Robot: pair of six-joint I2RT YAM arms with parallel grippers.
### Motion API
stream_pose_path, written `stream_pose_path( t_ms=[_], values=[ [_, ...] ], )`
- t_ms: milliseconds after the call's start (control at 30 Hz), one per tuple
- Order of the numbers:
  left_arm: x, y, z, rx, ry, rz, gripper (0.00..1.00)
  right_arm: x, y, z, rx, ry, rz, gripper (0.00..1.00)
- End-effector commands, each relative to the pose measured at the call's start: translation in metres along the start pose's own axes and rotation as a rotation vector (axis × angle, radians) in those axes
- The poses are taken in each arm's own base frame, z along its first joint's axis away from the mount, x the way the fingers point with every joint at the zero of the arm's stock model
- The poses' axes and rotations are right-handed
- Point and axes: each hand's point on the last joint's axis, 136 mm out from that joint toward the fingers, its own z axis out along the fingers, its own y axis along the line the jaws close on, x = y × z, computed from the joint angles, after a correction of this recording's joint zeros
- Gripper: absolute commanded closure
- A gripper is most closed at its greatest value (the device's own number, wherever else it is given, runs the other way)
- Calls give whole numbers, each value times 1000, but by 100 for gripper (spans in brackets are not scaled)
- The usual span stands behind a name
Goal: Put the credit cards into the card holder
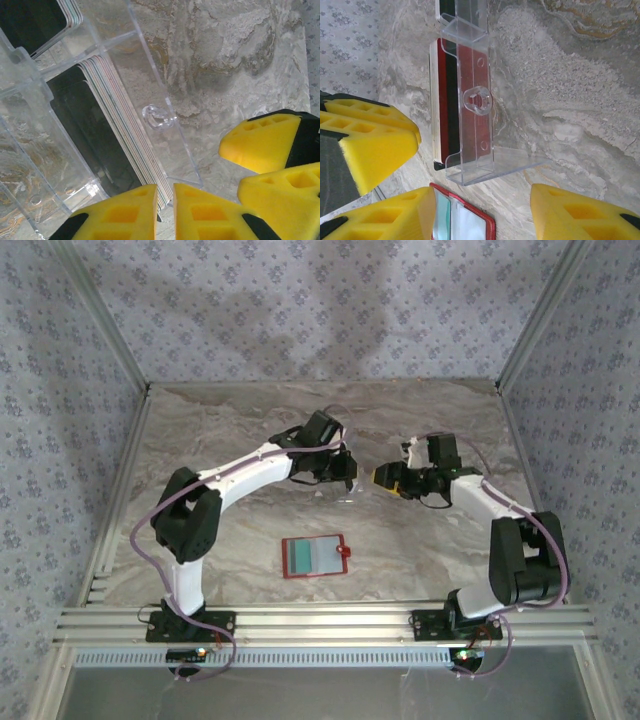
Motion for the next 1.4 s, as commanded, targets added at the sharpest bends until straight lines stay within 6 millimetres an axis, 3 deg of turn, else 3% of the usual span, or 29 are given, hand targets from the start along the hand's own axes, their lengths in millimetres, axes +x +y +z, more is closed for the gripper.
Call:
stream_pose_path(
  t_ms=[0,200,267,333,433,600,833,1133,1367],
  values=[
    [4,-6,-14,-8,-6,33,81,0,8,-1,-2,13,-38,46],
    [-7,4,-46,-57,-91,31,71,-6,14,-5,184,-11,-179,42],
    [-9,19,-60,-102,-131,6,67,-13,14,-3,312,-31,-264,27],
    [-10,39,-69,-145,-161,-35,61,-19,18,5,394,-38,-337,21],
    [-5,65,-77,-167,-178,-107,53,-25,25,17,497,-27,-438,0],
    [9,91,-87,-212,-196,-137,42,-41,21,29,701,2,-581,0],
    [20,109,-95,-266,-192,-148,39,-42,2,31,999,78,-727,0],
    [22,113,-100,-271,-198,-147,38,-47,10,27,1229,65,-830,0],
    [25,121,-105,-297,-195,-141,38,-48,17,25,1310,65,-888,0]
  ],
)
